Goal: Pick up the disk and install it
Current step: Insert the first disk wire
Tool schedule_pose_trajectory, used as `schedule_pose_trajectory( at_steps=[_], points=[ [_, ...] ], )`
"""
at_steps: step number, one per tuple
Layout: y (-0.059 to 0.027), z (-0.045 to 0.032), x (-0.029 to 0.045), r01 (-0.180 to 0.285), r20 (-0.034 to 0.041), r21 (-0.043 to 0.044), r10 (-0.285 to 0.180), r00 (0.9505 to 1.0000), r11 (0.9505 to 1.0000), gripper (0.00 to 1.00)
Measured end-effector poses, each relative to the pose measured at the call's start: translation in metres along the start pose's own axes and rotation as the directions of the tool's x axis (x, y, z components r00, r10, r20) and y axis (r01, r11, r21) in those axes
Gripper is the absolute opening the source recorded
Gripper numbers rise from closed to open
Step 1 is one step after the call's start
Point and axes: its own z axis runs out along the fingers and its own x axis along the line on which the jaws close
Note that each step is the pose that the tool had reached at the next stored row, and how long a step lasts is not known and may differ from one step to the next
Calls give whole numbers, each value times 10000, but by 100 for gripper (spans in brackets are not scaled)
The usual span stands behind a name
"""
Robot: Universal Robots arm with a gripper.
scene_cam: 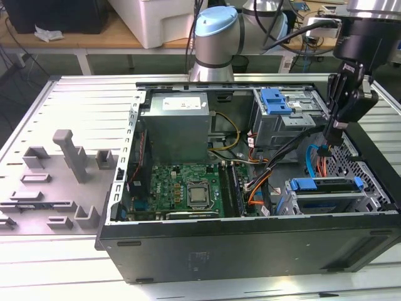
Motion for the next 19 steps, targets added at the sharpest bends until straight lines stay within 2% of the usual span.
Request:
schedule_pose_trajectory(
  at_steps=[3,13,15,19],
  points=[
    [6,-4,25,26,110,15,-26,9999,10000,17],
    [24,-53,133,68,397,72,-71,9992,10000,17],
    [22,-61,178,90,487,81,-94,9988,9999,17],
    [13,-57,263,118,593,82,-123,9982,9999,17]
  ],
)
